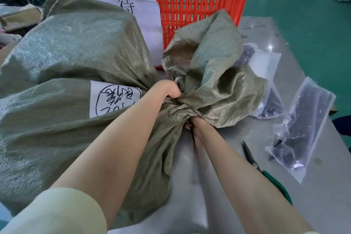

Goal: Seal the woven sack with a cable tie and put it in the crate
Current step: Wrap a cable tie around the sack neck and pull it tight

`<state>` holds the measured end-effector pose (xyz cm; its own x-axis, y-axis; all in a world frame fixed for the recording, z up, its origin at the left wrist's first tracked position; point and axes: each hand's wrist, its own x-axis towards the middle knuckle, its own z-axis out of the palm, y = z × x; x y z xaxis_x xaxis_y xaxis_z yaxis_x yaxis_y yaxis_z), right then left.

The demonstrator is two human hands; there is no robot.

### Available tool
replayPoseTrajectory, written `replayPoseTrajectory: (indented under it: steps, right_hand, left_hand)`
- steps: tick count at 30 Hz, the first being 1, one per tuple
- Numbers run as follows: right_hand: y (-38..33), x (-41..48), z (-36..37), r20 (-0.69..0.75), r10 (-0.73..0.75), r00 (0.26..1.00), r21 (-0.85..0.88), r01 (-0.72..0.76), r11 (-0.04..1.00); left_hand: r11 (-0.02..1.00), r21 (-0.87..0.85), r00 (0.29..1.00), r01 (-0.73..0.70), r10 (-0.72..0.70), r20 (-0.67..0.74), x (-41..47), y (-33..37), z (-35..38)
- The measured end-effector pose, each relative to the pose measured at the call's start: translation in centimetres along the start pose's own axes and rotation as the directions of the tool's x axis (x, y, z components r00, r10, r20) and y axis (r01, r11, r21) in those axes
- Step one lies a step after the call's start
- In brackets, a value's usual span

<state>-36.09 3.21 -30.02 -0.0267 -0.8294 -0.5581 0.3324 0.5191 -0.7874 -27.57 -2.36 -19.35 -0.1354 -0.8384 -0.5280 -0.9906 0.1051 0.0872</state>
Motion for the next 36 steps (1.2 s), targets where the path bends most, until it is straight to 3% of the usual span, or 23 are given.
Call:
replayPoseTrajectory:
  steps: [5, 8, 12, 17, 22, 27, 31, 32, 34, 36]
  right_hand:
    - [-1.1, -1.3, -0.4, 0.057, 0.058, 0.997, -0.016, -0.057, 0.998]
    - [-1.4, -2.0, -0.3, 0.029, 0.045, 0.999, -0.179, -0.039, 0.983]
    - [-1.3, -3.2, -1.1, 0.049, 0.094, 0.994, -0.257, -0.078, 0.963]
    - [-0.8, -4.4, -0.9, 0.034, 0.07, 0.997, -0.276, -0.058, 0.959]
    - [0.6, -6.0, 0.5, -0.045, -0.063, 0.997, -0.463, 0.035, 0.885]
    - [-0.6, -8.7, 0.2, 0.029, -0.119, 0.992, -0.613, 0.112, 0.782]
    - [-1.1, -10.7, -0.2, 0.017, -0.414, 0.91, -0.868, 0.219, 0.446]
    - [-1.1, -11.1, -0.1, 0.006, -0.472, 0.881, -0.882, 0.228, 0.413]
    - [-0.9, -11.8, 0.0, -0.03, -0.53, 0.847, -0.845, 0.262, 0.466]
    - [-1.0, -12.2, 0.0, -0.056, -0.57, 0.82, -0.724, 0.36, 0.588]
  left_hand:
    - [0.965, -0.251, 0.995, 0.074, -0.088, -0.045, 0.0, 0.1, 0.0]
    - [0.923, -0.373, 0.953, 0.095, -0.192, -0.233, 0.0, 0.0, 0.8]
    - [0.875, -0.483, 0.827, -0.034, -0.247, -0.505, -0.1, -0.4, 0.3]
    - [0.829, -0.509, 0.74, -0.232, -0.189, -0.646, -0.8, -0.6, -1.0]
    - [0.71, -0.547, 0.849, -0.444, 0.138, -0.509, -1.9, -0.2, -2.4]
    - [0.643, -0.631, 0.901, -0.434, 0.311, -0.303, -2.8, -0.2, -2.5]
    - [0.632, -0.676, 0.918, -0.379, 0.347, -0.191, -2.4, 0.0, -1.8]
    - [0.64, -0.67, 0.919, -0.376, 0.349, -0.182, -2.4, 0.1, -1.6]
    - [0.662, -0.633, 0.911, -0.401, 0.362, -0.199, -2.6, 0.5, -1.3]
    - [0.678, -0.591, 0.896, -0.437, 0.385, -0.221, -2.5, 0.5, -1.0]
